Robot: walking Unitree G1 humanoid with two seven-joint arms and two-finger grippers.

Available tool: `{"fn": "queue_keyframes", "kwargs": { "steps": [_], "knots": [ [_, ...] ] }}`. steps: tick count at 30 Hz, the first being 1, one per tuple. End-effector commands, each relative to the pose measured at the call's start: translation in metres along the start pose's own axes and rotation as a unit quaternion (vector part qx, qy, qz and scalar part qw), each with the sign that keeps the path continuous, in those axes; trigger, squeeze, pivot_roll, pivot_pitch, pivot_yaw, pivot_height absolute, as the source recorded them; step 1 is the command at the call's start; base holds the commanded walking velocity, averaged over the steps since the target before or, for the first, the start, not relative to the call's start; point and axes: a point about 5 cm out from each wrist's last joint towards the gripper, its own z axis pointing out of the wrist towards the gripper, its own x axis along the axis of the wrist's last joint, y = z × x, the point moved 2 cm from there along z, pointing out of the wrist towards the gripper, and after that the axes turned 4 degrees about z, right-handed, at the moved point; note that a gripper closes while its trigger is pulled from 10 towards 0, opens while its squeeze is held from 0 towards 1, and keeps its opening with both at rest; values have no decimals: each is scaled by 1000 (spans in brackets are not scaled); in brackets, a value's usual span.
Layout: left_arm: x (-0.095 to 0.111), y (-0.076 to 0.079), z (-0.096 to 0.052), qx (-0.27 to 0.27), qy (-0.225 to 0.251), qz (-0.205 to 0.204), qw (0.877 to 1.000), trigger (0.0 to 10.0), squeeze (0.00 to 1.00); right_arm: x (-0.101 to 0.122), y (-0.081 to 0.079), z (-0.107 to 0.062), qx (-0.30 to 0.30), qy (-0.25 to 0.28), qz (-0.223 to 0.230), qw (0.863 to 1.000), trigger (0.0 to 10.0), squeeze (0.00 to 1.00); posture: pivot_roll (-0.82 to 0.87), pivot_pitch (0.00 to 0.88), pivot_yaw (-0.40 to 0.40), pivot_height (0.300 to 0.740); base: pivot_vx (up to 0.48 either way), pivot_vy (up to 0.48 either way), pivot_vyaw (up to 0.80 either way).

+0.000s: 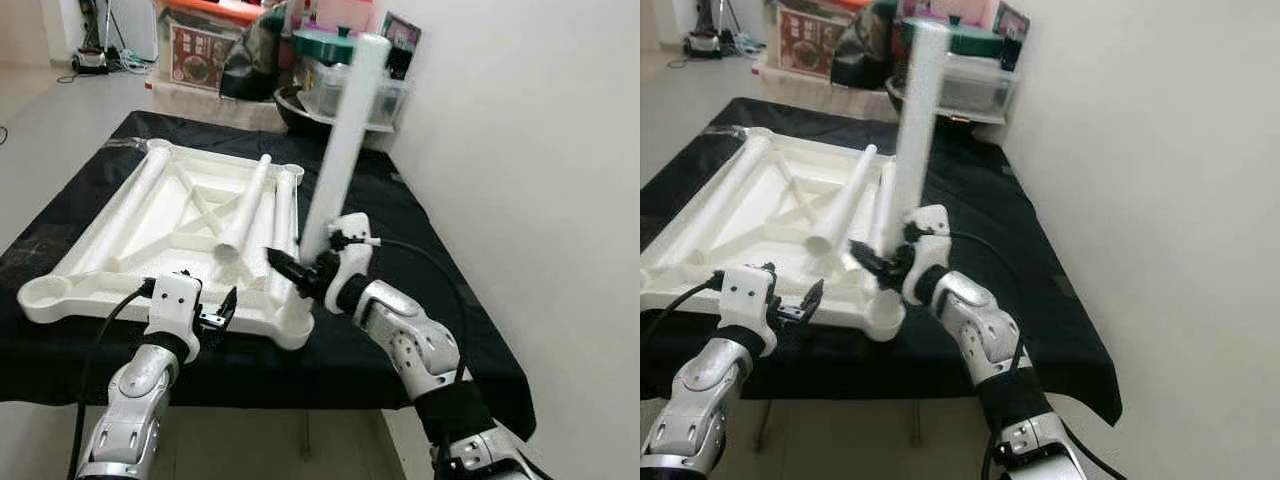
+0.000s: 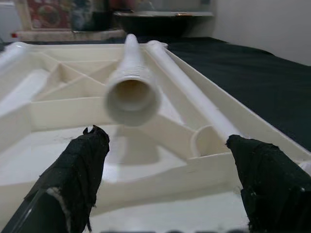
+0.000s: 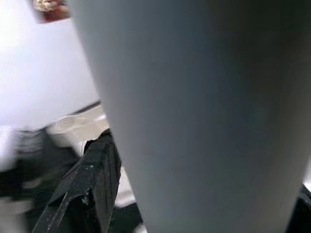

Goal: Building children table

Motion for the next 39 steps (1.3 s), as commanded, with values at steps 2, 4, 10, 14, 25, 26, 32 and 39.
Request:
{"fn": "queue_keyframes", "kwargs": {
  "steps": [2, 4, 10, 14, 25, 26, 32, 39],
  "knots": [
    [0, 3, 1, -6, 2, -6, 1000, 10000, 0, -11, -4, -7, 51, -31, -16, 998, 10000, 0, 194, 0, -236, 740, 0, 0, 0],
    [0, 3, 1, -6, 2, -6, 1000, 10000, 0, -13, -4, -8, 54, -35, -19, 998, 10000, 0, 194, 0, -236, 740, 0, 0, 0],
    [0, 3, 1, -5, 3, -6, 1000, 10000, 0, -29, 29, -4, -83, -64, -16, 994, 0, 0, 201, 0, -235, 740, 0, 0, 0],
    [1, 2, 0, -5, 3, -6, 1000, 10000, 0, -43, 80, -22, -318, -81, 29, 944, 0, 0, 195, 0, -232, 740, 0, 0, 0],
    [1, 2, 0, -5, 4, -6, 1000, 10000, 0, -50, 90, -40, -429, -67, 57, 899, 10000, 0, 194, 0, -224, 740, 0, 0, 0],
    [1, 2, 0, -5, 4, -6, 1000, 10000, 0, -50, 90, -40, -429, -67, 57, 899, 10000, 0, 194, 0, -224, 740, 0, 0, 0],
    [1, 2, 1, -5, 5, -6, 1000, 10000, 0, -31, 80, -25, -384, -33, 41, 922, 10000, 1000, 189, 0, -225, 740, 0, 0, 0],
    [1, 3, 1, -6, 7, -10, 1000, 10000, 0, 14, 26, -5, -76, 45, 27, 996, 10000, 0, 180, 0, -225, 740, 0, 0, 0]
  ]
}}
